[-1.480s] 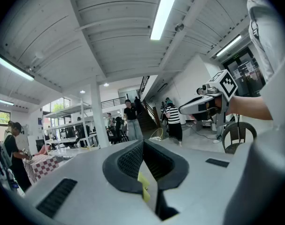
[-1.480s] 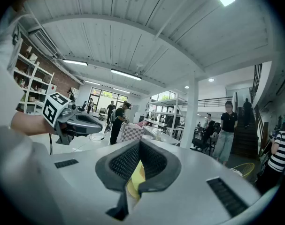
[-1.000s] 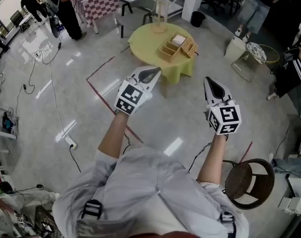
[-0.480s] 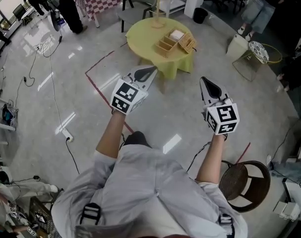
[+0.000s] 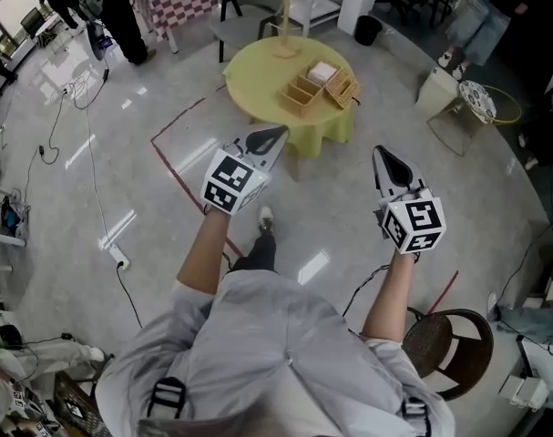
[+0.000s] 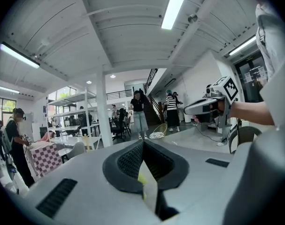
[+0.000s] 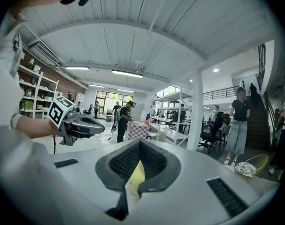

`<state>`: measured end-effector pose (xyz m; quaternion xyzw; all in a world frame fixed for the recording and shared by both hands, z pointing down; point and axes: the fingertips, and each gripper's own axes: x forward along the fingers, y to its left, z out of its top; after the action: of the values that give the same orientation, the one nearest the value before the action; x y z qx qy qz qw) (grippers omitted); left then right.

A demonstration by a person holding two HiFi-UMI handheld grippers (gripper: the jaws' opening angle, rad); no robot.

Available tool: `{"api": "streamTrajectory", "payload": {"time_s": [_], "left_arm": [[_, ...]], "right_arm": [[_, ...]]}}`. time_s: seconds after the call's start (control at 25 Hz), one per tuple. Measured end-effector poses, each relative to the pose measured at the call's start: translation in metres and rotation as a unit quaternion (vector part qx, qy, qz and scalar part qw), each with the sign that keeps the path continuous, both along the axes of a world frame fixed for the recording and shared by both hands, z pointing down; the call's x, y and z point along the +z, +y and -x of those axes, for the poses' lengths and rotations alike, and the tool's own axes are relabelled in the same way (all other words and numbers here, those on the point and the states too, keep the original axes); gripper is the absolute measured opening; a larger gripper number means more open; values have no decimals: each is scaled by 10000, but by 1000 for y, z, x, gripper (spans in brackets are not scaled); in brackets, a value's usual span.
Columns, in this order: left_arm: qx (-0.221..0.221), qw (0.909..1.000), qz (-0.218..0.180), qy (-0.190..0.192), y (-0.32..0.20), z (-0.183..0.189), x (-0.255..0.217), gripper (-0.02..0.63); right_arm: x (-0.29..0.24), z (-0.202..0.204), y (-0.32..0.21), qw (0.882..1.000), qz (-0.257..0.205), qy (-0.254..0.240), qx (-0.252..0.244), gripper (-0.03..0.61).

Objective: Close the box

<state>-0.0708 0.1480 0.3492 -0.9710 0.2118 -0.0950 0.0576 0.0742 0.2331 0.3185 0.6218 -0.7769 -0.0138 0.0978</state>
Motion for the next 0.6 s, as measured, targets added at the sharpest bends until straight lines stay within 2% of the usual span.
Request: {"api": "streamTrajectory", "payload": {"time_s": [0.32,0.6], "left_arm": [[104,9999,-117,6,-107,-38,4,28],[161,9997,-53,-191,-204,-64,17,28]], "right_arm": [[1,-36,-103,9998,-45,-181,100,20],[20,-63,-204,9990,357,-129,242,20]]}}
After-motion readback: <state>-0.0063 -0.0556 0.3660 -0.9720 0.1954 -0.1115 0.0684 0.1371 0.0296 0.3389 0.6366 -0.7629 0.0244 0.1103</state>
